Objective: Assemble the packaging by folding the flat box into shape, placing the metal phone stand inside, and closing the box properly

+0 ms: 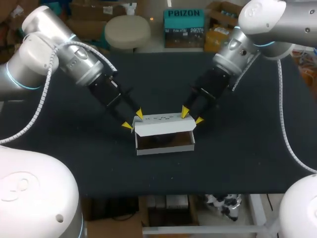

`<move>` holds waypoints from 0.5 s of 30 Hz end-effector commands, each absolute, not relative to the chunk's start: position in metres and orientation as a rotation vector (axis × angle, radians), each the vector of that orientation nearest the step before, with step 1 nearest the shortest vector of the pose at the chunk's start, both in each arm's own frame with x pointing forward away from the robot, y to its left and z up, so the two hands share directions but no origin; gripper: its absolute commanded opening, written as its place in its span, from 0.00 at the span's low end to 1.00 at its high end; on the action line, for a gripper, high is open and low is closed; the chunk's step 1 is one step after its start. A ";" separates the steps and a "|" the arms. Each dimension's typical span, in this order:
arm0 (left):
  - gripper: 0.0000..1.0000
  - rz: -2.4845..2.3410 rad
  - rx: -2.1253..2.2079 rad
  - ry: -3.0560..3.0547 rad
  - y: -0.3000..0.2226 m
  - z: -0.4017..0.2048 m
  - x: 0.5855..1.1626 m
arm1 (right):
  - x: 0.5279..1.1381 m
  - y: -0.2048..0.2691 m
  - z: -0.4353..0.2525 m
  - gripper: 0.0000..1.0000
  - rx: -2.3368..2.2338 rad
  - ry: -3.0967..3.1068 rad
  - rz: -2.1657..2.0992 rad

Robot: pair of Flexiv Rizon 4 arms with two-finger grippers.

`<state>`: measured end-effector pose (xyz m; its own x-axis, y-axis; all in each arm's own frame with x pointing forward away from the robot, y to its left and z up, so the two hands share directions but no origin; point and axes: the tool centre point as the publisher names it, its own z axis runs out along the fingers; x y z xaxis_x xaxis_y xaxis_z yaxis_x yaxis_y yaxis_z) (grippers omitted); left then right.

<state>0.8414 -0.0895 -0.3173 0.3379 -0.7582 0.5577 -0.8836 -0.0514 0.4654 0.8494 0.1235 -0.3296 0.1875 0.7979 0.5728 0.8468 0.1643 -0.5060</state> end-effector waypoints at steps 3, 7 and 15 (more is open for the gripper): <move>0.50 0.214 1.823 -1.456 -0.100 -0.328 0.833 | 0.852 0.124 -0.331 0.49 -1.610 -1.593 -0.064; 0.50 0.247 1.800 -1.429 -0.105 -0.333 0.825 | 0.852 0.124 -0.331 0.49 -1.609 -1.594 -0.065; 0.48 0.282 1.790 -1.400 -0.114 -0.338 0.812 | 0.852 0.125 -0.332 0.49 -1.609 -1.593 -0.062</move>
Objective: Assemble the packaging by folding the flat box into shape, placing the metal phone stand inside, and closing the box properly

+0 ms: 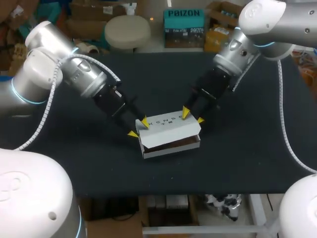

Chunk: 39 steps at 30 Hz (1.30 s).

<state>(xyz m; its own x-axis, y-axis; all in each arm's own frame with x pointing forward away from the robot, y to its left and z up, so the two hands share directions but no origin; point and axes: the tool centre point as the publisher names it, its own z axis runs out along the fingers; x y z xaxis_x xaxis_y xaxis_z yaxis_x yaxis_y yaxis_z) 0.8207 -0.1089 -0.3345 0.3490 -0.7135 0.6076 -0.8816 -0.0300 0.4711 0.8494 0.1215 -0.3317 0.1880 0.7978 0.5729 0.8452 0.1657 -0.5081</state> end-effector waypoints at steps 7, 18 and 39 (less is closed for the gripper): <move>0.47 0.298 1.790 -1.388 -0.119 -0.336 0.807 | 0.852 0.126 -0.333 0.49 -1.608 -1.593 -0.060; 0.48 0.297 1.822 -1.382 -0.117 -0.334 0.811 | 0.852 0.123 -0.334 0.50 -1.611 -1.593 -0.055; 0.50 0.319 1.842 -1.407 -0.111 -0.325 0.821 | 0.848 0.116 -0.320 0.56 -1.622 -1.606 -0.063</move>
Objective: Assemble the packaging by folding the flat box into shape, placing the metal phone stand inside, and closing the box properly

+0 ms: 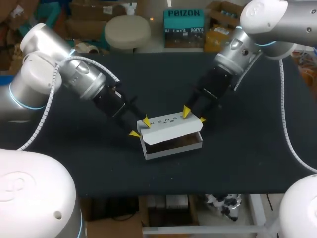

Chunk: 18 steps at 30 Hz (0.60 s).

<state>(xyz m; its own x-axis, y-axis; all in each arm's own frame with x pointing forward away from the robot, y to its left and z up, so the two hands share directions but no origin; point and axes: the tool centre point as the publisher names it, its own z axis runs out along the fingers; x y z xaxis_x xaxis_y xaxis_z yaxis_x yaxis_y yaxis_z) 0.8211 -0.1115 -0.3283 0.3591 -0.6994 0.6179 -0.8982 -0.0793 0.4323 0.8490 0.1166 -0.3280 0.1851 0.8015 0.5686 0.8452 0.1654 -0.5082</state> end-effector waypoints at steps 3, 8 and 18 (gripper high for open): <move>0.49 0.322 1.847 -1.413 -0.109 -0.325 0.820 | 0.848 0.115 -0.317 0.66 -1.623 -1.625 -0.055; 0.49 0.322 1.857 -1.421 -0.107 -0.326 0.821 | 0.850 0.112 -0.313 0.67 -1.631 -1.653 -0.035; 0.50 0.341 1.859 -1.450 -0.108 -0.321 0.823 | 0.851 0.116 -0.315 0.63 -1.618 -1.669 -0.017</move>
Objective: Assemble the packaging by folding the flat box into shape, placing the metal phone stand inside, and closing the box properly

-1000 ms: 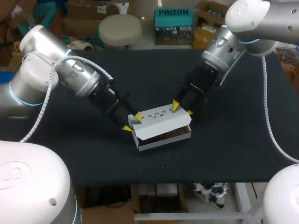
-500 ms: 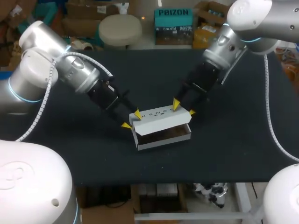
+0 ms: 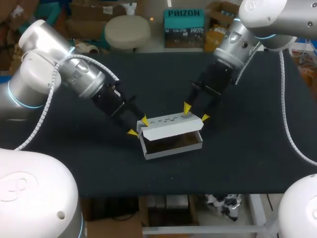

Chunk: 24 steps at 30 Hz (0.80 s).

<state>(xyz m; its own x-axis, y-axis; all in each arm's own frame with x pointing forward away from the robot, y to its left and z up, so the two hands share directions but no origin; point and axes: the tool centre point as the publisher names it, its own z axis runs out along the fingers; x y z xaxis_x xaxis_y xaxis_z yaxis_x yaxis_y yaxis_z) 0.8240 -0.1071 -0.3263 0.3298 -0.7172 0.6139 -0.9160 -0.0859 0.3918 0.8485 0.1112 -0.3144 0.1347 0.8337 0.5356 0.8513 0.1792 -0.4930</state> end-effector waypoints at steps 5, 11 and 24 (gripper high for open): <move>0.49 0.343 1.853 -1.454 -0.108 -0.312 0.829 | 0.855 0.116 -0.314 0.62 -1.617 -1.666 -0.016; 0.49 0.339 1.858 -1.460 -0.104 -0.302 0.838 | 0.859 0.114 -0.302 0.62 -1.628 -1.670 -0.023; 0.48 0.317 1.857 -1.469 -0.098 -0.304 0.846 | 0.864 0.116 -0.301 0.60 -1.628 -1.720 0.042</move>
<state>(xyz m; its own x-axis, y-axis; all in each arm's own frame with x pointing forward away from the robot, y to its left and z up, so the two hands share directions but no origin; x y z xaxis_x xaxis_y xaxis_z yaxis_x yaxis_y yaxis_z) 0.8426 -0.0972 -0.3036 0.3163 -0.7322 0.6032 -0.9199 -0.0815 0.3835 0.8569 0.1108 -0.3028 0.1014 0.8616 0.4973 0.8529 0.1820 -0.4893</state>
